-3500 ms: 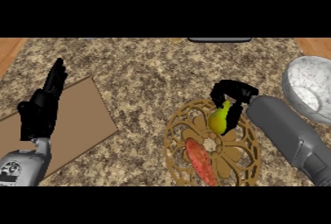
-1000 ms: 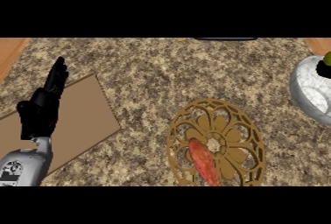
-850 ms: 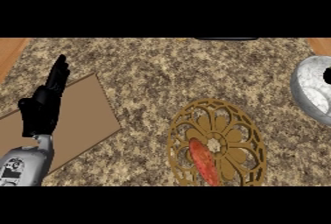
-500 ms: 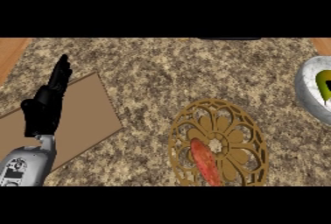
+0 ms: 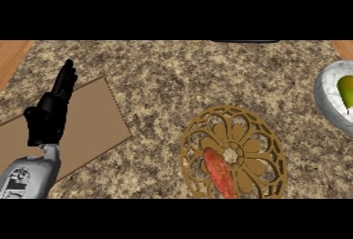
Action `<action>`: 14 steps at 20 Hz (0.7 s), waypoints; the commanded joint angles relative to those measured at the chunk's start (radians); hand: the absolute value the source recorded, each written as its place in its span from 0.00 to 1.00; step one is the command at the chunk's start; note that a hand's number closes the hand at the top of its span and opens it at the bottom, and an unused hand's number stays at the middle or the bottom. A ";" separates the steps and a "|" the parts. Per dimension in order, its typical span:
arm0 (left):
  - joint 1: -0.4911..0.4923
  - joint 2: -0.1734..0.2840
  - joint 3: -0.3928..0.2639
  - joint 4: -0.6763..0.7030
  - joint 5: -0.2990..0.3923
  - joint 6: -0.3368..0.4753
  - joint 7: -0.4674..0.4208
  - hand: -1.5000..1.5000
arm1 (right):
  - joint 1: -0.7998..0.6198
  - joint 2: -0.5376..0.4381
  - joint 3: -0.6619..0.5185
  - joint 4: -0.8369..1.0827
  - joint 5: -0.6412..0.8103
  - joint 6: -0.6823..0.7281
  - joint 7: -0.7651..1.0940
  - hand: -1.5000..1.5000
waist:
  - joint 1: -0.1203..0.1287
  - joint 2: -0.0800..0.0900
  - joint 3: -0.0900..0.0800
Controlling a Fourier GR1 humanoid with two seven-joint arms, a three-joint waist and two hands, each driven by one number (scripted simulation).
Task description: Pick the pear from the placemat and place it in the bowl
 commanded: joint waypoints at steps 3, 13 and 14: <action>0.007 0.014 0.027 -0.038 0.012 -0.022 0.042 0.50 | 0.021 -0.033 -0.145 0.047 -0.111 0.092 -0.174 0.00 | -0.007 -0.006 -0.002; 0.032 0.007 0.046 -0.055 -0.018 -0.013 0.059 0.50 | 0.387 0.049 -0.238 -0.347 -0.301 0.293 -0.229 0.00 | -0.058 -0.025 -0.007; 0.090 -0.016 0.024 -0.073 -0.044 0.009 0.019 0.50 | 0.419 0.011 -0.216 -0.413 -0.301 0.341 -0.144 0.00 | -0.059 -0.027 -0.008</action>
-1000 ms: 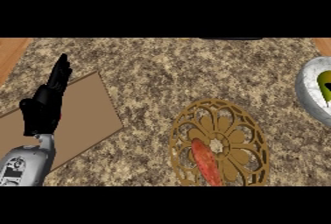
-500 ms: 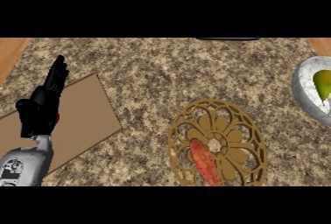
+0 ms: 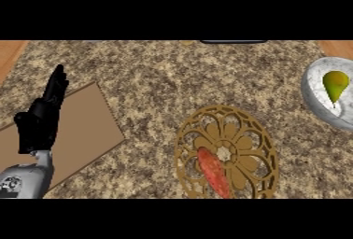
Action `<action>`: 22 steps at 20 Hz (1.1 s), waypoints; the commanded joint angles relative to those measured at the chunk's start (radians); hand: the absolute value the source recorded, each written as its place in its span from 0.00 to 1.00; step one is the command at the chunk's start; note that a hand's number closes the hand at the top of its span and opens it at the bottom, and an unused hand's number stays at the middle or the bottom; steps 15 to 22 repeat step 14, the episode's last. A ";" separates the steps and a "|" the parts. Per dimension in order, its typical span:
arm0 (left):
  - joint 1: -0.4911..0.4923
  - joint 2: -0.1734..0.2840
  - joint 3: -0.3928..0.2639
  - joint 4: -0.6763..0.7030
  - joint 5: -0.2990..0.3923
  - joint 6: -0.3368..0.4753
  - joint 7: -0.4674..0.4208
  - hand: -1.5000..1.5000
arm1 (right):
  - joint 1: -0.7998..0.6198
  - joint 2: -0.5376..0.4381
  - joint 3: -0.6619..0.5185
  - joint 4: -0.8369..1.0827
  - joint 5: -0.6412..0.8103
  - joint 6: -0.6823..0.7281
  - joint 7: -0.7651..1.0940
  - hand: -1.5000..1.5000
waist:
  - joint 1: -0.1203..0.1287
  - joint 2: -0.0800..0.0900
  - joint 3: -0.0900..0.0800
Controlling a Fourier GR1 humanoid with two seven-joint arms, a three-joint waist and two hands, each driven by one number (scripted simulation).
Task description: Pick the pear from the placemat and place it in the bowl
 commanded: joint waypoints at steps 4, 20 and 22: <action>-0.014 0.027 0.039 -0.016 0.018 -0.043 0.022 0.50 | 0.310 0.058 -0.011 -0.400 -0.084 0.089 0.071 0.00 | -0.003 0.001 -0.001; 0.006 -0.050 -0.003 -0.021 -0.046 -0.014 0.003 0.50 | 0.607 0.311 0.044 -0.866 -0.006 -0.052 0.080 0.00 | 0.012 0.005 0.000; 0.006 -0.050 -0.003 -0.021 -0.046 -0.014 0.003 0.50 | 0.607 0.311 0.044 -0.866 -0.006 -0.052 0.080 0.00 | 0.012 0.005 0.000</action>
